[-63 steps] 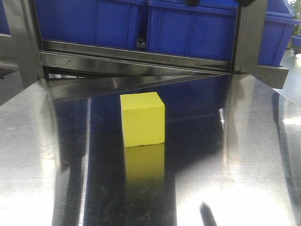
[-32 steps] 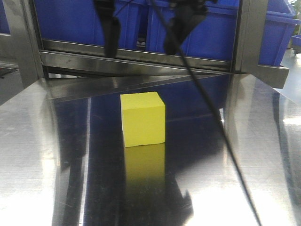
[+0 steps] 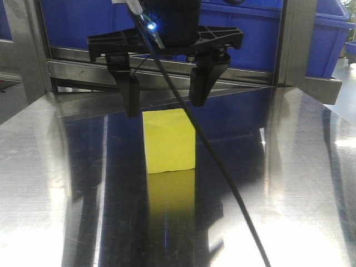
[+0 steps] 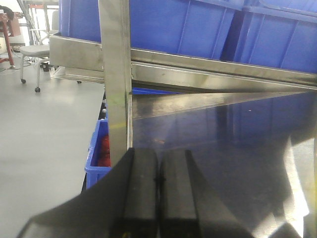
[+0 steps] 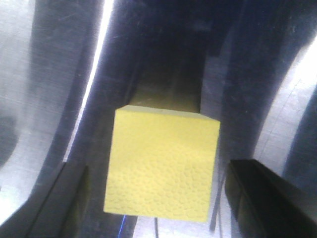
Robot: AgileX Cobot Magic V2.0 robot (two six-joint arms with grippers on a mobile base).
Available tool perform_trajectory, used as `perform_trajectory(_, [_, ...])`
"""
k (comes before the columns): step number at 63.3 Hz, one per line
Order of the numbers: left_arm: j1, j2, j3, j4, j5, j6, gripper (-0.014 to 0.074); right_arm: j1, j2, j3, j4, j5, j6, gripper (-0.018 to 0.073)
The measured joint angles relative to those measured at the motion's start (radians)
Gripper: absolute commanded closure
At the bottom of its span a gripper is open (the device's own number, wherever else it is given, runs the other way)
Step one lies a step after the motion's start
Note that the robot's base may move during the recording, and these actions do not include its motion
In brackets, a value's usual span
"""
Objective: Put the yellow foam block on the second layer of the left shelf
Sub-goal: 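Lower the open right gripper over the yellow foam block, then close the right gripper on the yellow foam block and lift it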
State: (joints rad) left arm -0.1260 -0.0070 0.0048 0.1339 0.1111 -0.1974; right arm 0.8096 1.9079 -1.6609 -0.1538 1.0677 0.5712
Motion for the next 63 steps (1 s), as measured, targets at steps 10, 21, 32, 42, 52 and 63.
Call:
perform_trajectory(10, [0.000,0.000,0.000,0.000,0.000,0.000,0.0460,-0.011,0.030,-0.001,-0.003,-0.009,0.000,-0.0065])
perform_trajectory(21, [0.000,0.000,0.000,0.000,0.000,0.000,0.0460,-0.013,0.063,-0.002,-0.003,-0.030,0.000,-0.0065])
perform_trajectory(32, [0.000,0.000,0.000,0.000,0.000,0.000,0.0460,-0.013,0.083,-0.002,-0.001,-0.060,0.000,-0.0064])
perform_trajectory(42, [0.000,0.000,0.000,0.000,0.000,0.000,0.0460,-0.013,0.103,-0.002,0.001,-0.062,0.002,-0.0055])
perform_trajectory(52, [0.000,0.000,0.000,0.000,0.000,0.000,0.0460,-0.013,0.120,-0.002,0.001,-0.058,0.002,0.0097])
perform_trajectory(63, [0.000,0.000,0.000,0.000,0.000,0.000,0.0460,-0.021,0.121,-0.005,0.003,-0.056,0.000,0.0232])
